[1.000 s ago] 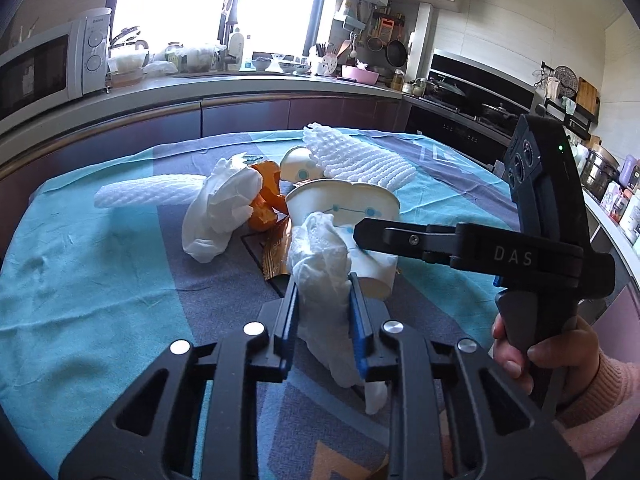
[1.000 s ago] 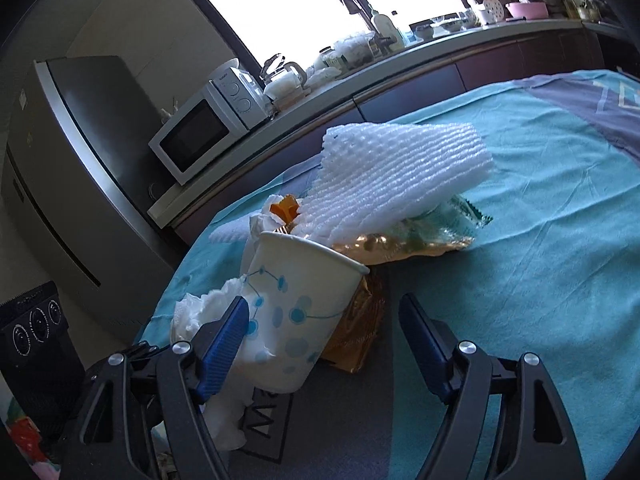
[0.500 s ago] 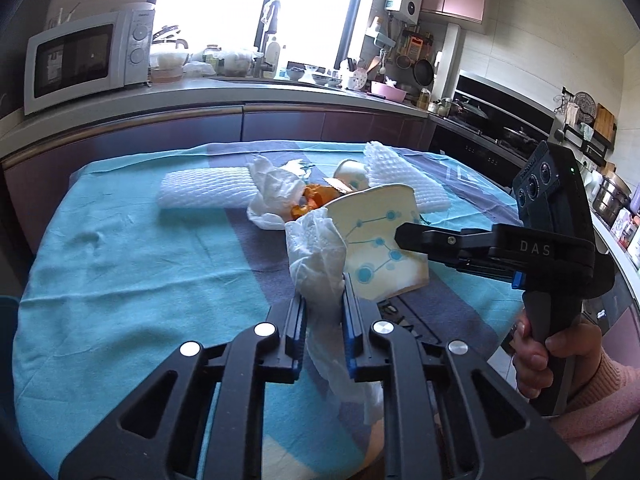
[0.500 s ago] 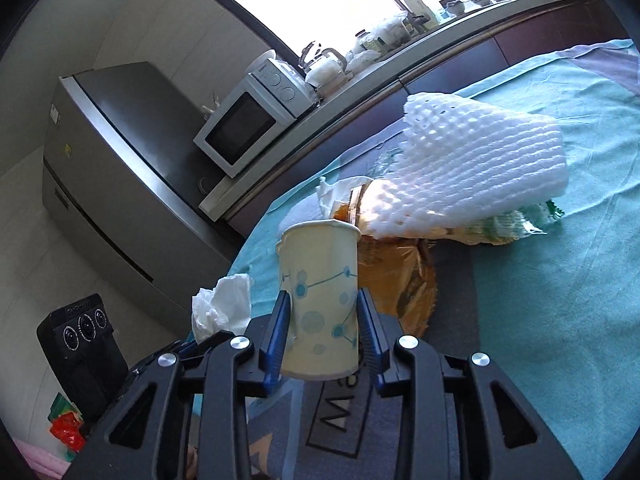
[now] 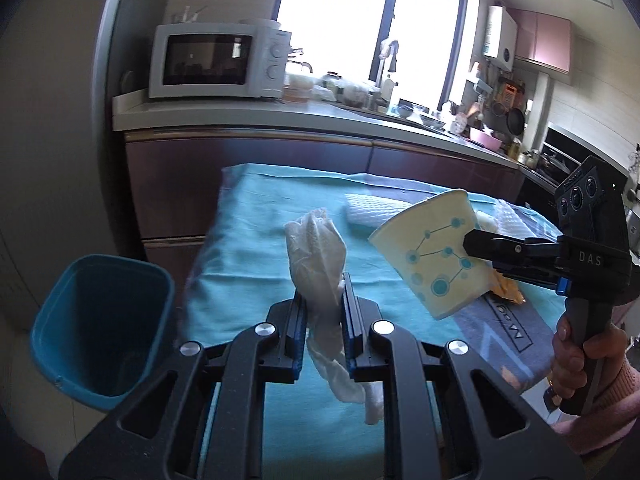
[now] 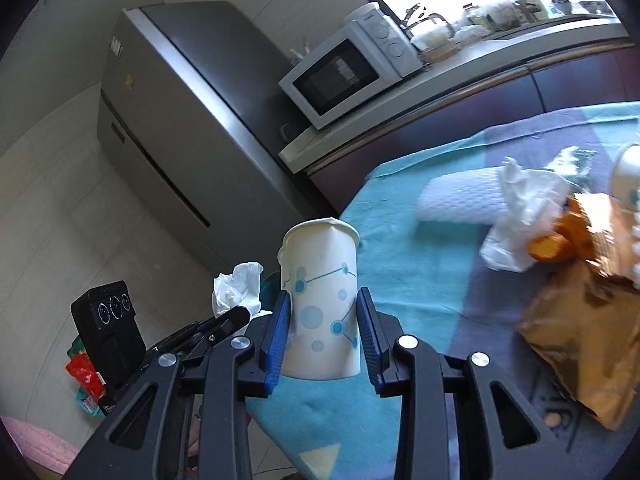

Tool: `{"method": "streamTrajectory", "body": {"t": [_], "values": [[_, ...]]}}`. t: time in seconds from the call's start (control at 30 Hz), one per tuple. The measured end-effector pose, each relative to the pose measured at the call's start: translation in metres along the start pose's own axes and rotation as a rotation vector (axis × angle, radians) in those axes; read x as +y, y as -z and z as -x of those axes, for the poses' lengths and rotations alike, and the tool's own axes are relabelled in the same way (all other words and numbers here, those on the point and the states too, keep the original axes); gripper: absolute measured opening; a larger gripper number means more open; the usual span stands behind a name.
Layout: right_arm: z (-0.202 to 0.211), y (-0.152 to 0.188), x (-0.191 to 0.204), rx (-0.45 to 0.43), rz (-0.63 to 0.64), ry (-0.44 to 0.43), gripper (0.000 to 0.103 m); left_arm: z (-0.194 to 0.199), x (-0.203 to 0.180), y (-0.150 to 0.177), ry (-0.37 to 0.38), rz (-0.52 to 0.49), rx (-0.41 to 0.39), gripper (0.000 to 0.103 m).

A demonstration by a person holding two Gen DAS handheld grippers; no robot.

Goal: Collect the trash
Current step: 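Carry tissue and cup to the teal wastebasket and open both tools over it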

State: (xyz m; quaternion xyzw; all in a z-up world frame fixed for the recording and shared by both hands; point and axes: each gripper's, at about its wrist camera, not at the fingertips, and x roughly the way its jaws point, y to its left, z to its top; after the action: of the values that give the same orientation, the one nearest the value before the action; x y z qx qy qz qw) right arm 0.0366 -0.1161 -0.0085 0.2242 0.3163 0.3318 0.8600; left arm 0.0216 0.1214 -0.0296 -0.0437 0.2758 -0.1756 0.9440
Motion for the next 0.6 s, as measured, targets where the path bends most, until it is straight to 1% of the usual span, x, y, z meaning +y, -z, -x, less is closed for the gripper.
{"method": "streamTrajectory", "body": {"t": [0.17, 0.3, 0.43, 0.53, 0.6], "values": [[-0.057, -0.015, 0.035, 0.081, 0.072, -0.089, 0.032, 0.018, 0.06, -0.005, -0.132, 0.081, -0.017, 0.016], [-0.108, -0.023, 0.058, 0.154, 0.11, -0.141, 0.032, 0.022, 0.105, -0.005, -0.227, 0.134, -0.011, 0.016], [-0.154, -0.022, 0.075, 0.231, 0.124, -0.158, 0.032, 0.018, 0.139, -0.001, -0.303, 0.166, 0.017, 0.016], [-0.187, -0.021, 0.085, 0.291, 0.123, -0.158, 0.032, 0.013, 0.157, 0.002, -0.338, 0.181, 0.036, 0.016], [-0.205, -0.018, 0.091, 0.325, 0.13, -0.151, 0.032, 0.009, 0.167, 0.004, -0.349, 0.195, 0.052, 0.016]]}}
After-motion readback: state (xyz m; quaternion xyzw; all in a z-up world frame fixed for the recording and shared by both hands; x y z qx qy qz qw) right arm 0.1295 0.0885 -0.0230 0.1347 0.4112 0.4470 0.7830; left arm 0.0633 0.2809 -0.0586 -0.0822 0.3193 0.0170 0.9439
